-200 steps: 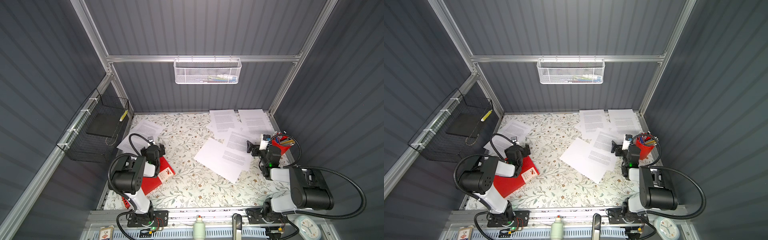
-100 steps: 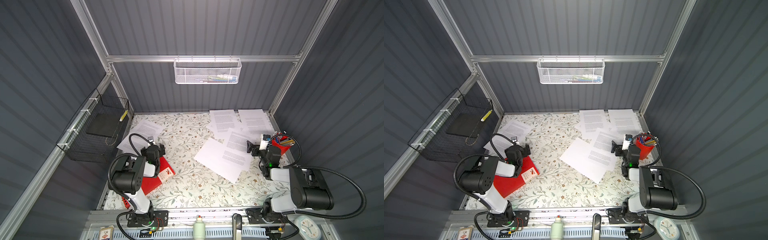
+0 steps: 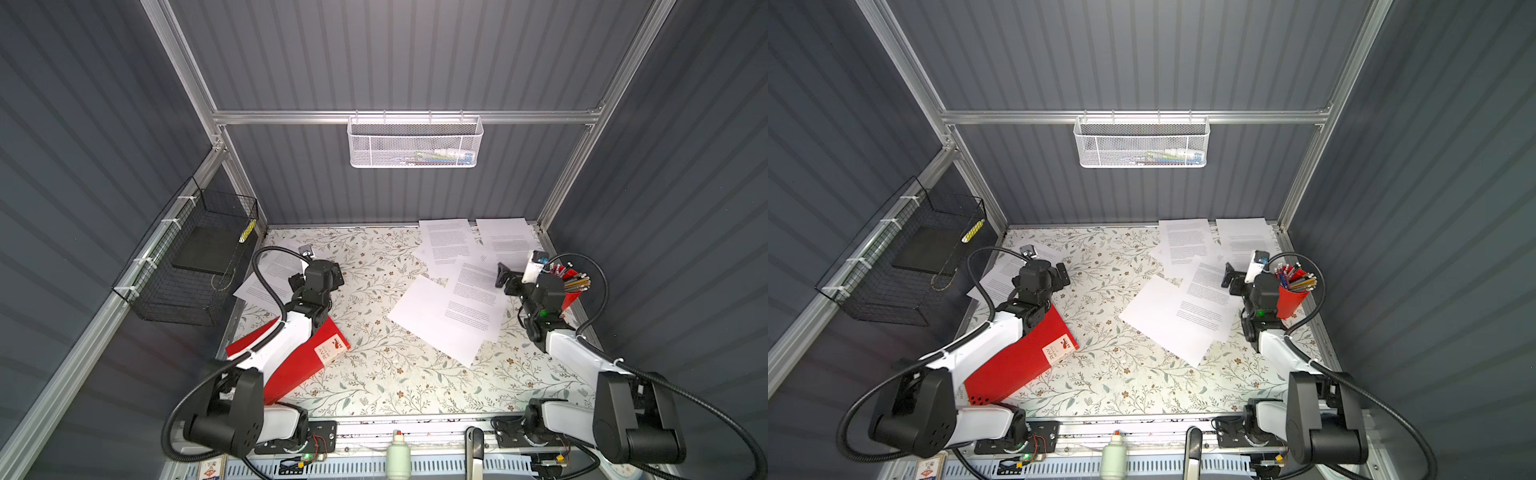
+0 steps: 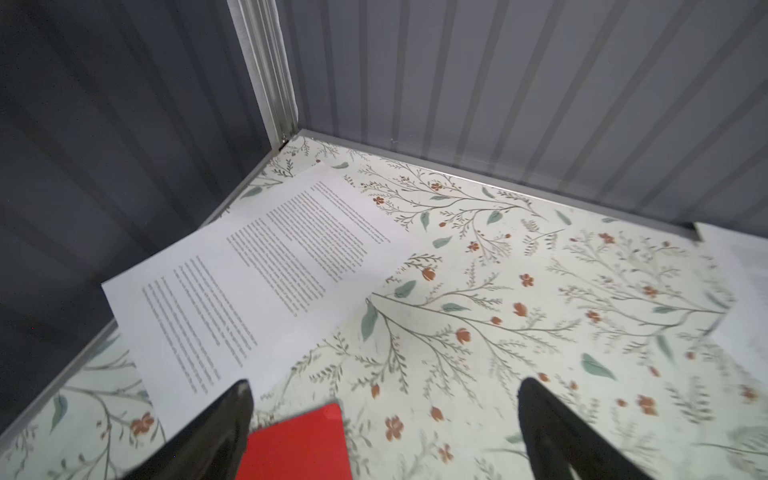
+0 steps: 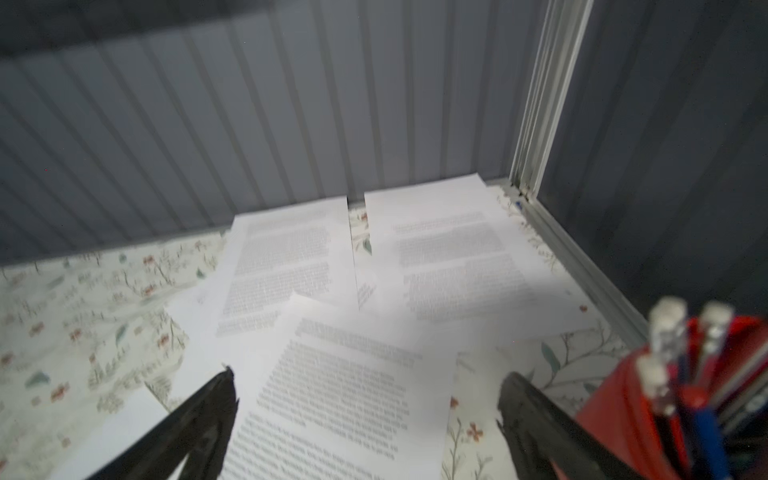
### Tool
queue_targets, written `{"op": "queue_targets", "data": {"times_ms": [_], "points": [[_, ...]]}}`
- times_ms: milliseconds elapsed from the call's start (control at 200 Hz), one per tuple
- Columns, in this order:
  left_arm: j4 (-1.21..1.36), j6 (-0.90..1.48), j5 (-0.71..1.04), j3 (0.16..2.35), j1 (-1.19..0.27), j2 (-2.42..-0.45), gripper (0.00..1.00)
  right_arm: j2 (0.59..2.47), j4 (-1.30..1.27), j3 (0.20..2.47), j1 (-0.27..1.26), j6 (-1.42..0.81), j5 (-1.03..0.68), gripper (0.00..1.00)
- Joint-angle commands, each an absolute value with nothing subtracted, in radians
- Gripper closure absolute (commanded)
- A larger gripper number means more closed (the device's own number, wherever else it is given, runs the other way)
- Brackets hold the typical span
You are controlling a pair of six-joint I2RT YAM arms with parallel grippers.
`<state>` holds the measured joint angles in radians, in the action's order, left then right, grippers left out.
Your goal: Put the files into the folder
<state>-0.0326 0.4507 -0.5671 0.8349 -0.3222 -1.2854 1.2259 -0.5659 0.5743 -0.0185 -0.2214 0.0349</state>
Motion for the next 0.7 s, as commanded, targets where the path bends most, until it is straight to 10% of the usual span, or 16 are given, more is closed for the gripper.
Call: {"op": "queue_targets", "data": {"times_ms": [0, 355, 695], "points": [[-0.620, 0.818, -0.618, 0.838, -0.337, -1.212, 0.00, 1.261, -0.425, 0.616, -0.051, -0.569, 0.050, 0.01], [-1.166, 1.372, -0.718, 0.680, -0.333, -1.029, 0.00, 1.434, -0.434, 0.747, 0.002, -0.790, -0.303, 0.01], [-0.989, 1.289, -0.616, 0.599, -0.065, -1.104, 0.00, 1.573, -0.260, 0.851, 0.287, -0.715, -0.378, 0.01]]}}
